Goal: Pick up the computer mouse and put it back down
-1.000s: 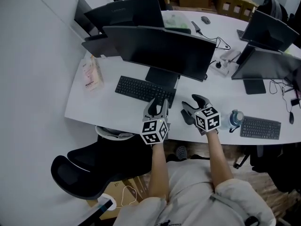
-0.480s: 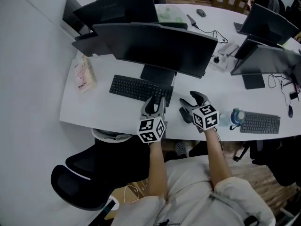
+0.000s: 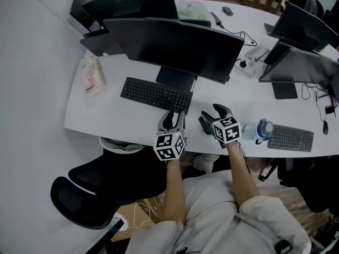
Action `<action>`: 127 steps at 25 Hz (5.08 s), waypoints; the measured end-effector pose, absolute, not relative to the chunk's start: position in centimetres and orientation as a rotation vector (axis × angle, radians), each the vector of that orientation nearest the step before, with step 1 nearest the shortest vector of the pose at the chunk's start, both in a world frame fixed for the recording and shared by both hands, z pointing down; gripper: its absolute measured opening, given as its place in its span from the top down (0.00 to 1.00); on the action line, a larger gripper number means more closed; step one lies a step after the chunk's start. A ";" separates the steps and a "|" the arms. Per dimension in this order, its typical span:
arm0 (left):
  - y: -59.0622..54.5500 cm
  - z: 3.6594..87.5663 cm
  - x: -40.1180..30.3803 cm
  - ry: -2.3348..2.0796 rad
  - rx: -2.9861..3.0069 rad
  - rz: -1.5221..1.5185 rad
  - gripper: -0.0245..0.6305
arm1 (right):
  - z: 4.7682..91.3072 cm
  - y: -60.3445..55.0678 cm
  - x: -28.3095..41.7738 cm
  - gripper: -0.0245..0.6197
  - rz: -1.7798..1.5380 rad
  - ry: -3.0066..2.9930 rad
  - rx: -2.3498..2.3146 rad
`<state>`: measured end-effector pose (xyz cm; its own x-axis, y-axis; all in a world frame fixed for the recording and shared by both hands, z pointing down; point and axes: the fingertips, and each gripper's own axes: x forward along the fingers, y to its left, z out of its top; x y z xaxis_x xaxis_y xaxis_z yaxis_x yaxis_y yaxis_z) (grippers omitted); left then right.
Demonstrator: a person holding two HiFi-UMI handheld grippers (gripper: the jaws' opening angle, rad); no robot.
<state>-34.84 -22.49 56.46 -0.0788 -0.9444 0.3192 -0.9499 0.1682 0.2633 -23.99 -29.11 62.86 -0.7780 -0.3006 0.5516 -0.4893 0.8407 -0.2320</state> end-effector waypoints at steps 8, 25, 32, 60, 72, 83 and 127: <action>-20.9 57.5 -35.0 -2.043 1.766 0.096 0.72 | 66.0 -27.6 -24.3 0.55 0.500 -2.451 0.547; -19.6 60.0 -33.5 -1.979 1.783 0.236 0.82 | 74.3 -25.0 -23.2 0.48 0.482 -2.252 0.573; -18.6 60.5 -35.0 -2.012 1.730 0.259 0.93 | 77.2 -25.0 -22.9 0.46 0.442 -2.175 0.629; -19.3 59.6 -35.0 -2.006 1.763 0.156 0.93 | 77.2 -24.6 -22.0 0.50 0.372 -2.169 0.608; -19.4 58.9 -33.8 -1.991 1.803 0.140 0.93 | 73.3 -24.8 -23.0 0.50 0.345 -2.271 0.603; -18.8 58.0 -33.1 -1.997 1.822 0.089 0.93 | 67.0 -25.3 -22.7 0.50 0.370 -2.406 0.657; -19.3 55.8 -27.5 -1.966 1.950 0.048 0.93 | 51.8 -25.9 -16.1 0.50 0.314 -2.708 0.649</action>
